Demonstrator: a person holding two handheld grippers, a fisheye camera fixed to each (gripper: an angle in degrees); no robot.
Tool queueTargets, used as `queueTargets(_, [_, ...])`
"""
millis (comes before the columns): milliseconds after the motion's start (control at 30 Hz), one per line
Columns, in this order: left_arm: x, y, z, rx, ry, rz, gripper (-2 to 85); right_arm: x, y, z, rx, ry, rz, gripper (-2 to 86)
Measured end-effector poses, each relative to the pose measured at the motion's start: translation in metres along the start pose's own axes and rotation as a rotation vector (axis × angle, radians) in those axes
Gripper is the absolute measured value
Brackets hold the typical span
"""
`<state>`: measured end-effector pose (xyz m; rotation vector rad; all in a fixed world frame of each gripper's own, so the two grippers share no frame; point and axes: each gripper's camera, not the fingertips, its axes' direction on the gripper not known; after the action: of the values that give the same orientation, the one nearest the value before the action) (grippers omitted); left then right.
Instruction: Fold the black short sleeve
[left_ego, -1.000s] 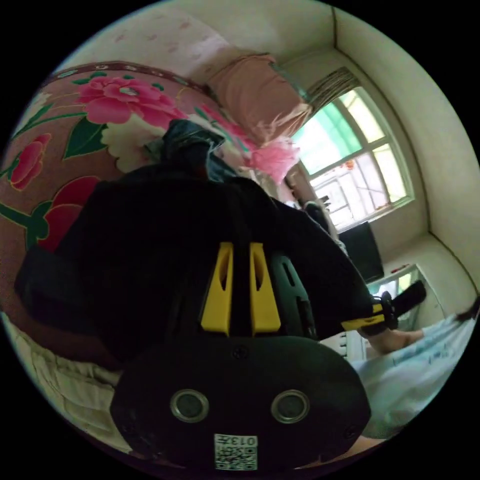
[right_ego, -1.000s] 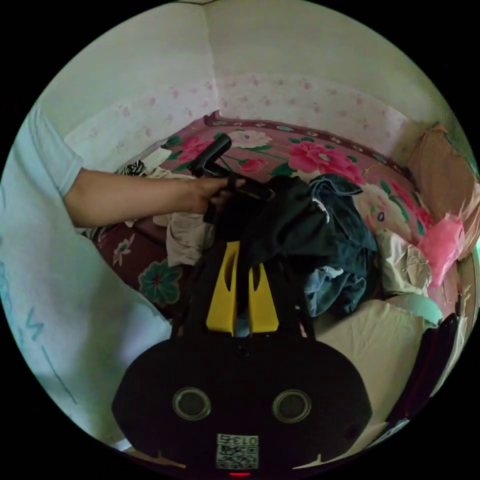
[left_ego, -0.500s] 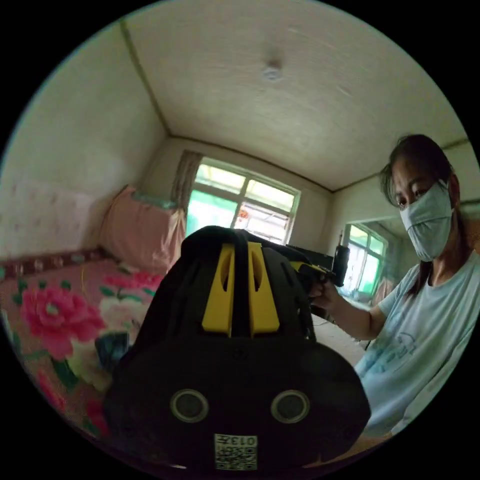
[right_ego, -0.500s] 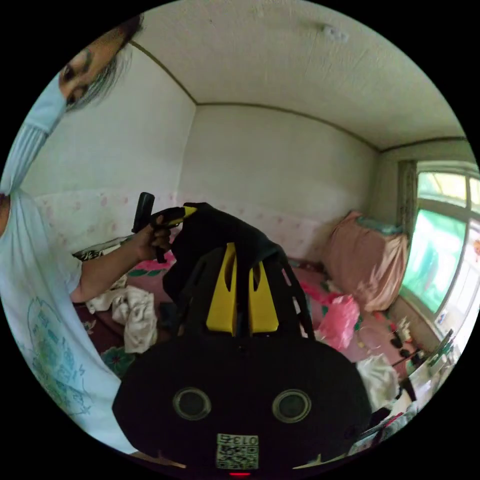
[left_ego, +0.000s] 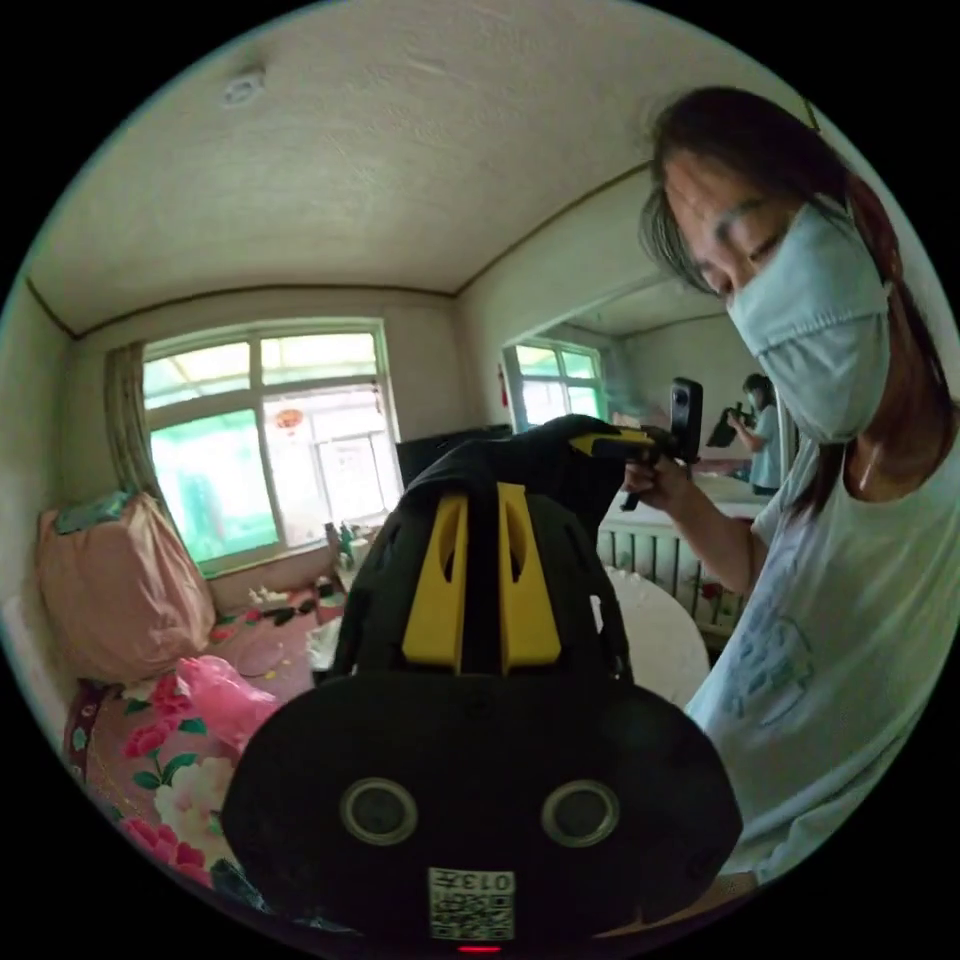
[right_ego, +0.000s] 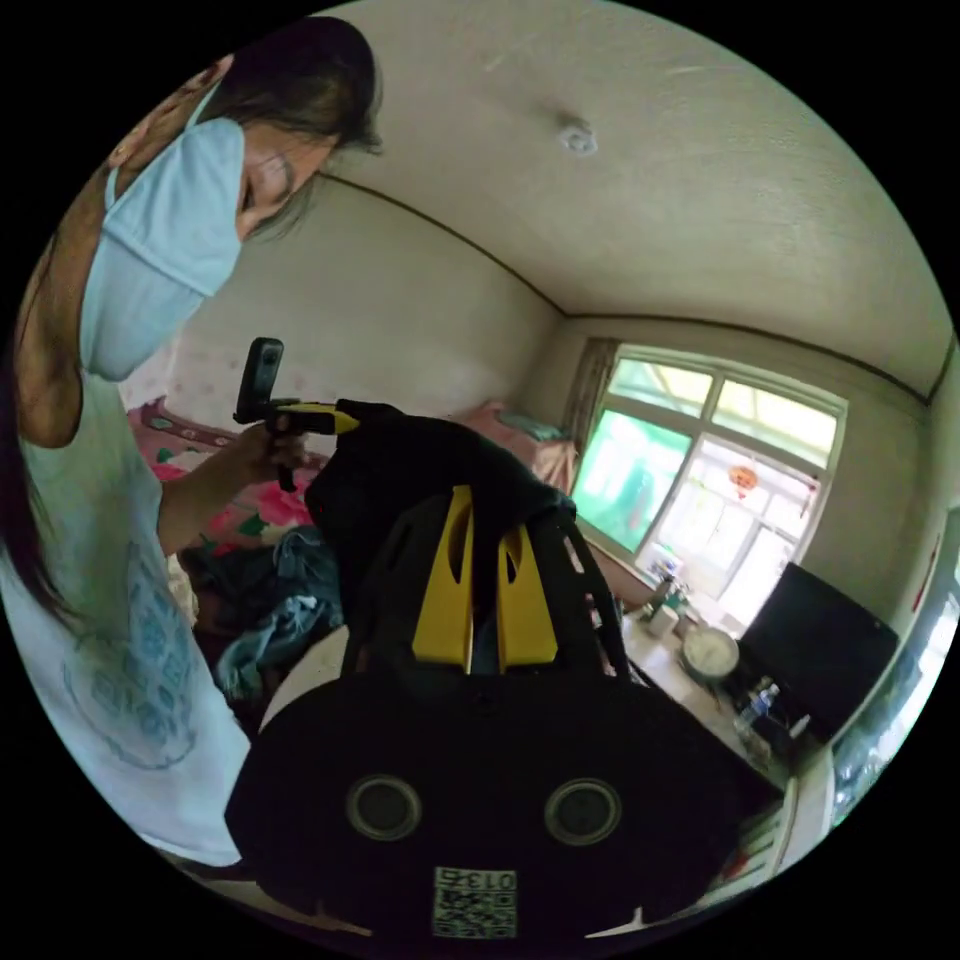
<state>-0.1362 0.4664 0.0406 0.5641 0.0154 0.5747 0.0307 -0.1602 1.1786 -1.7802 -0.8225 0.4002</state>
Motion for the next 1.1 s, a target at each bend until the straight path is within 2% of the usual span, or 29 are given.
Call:
queueTargets(100, [0.000,0.007,0.079,-0.065,0.135,-0.094,5.5,0.011,0.044,-0.028,-0.122,0.076,0.077,0.2])
queueTargets(167, [-0.008,0.022,0.141,-0.164,0.209,-0.162,5.6,0.028,0.090,-0.027,-0.271,0.104,0.222,0.6])
queueTargets(300, [-0.038,0.098,0.313,-0.481,0.295,-0.383,7.1,0.052,0.194,0.014,-0.507,0.155,0.362,2.5])
queueTargets(333, [-0.044,0.125,0.355,-0.566,0.311,-0.461,7.9,0.063,0.237,0.028,-0.587,0.147,0.468,4.8])
queueTargets(433, [-0.052,0.157,0.402,-0.647,0.293,-0.607,8.8,0.082,0.314,0.029,-0.780,0.157,0.709,12.1])
queueTargets(467, [-0.052,0.158,0.404,-0.641,0.282,-0.617,8.9,0.083,0.329,0.011,-0.757,0.199,0.782,12.4])
queueTargets(600, [-0.040,0.167,0.408,-0.734,0.222,-0.548,10.4,0.060,0.358,-0.045,-0.723,0.321,0.769,13.1])
queueTargets(667, [-0.019,0.173,0.417,-0.824,0.279,-0.488,11.7,0.031,0.379,-0.054,-0.772,0.197,0.722,13.9])
queueTargets(767, [0.039,0.163,0.440,-0.928,0.309,-0.209,13.7,-0.017,0.401,-0.039,-0.937,0.101,0.543,14.4])
queueTargets(833, [0.084,0.150,0.463,-0.963,0.218,0.072,14.4,-0.042,0.410,-0.027,-0.993,0.064,0.442,14.6])
queueTargets(933, [0.109,0.136,0.494,-0.918,0.103,0.261,14.3,-0.065,0.432,-0.006,-1.119,0.116,0.330,14.1])
queueTargets(1000, [0.112,0.132,0.521,-0.948,0.111,0.315,11.7,-0.065,0.444,0.002,-1.130,0.143,0.361,11.6])
queueTargets(1100, [0.099,0.123,0.563,-1.097,0.207,0.329,2.7,-0.052,0.453,0.012,-1.188,0.075,0.474,4.1])
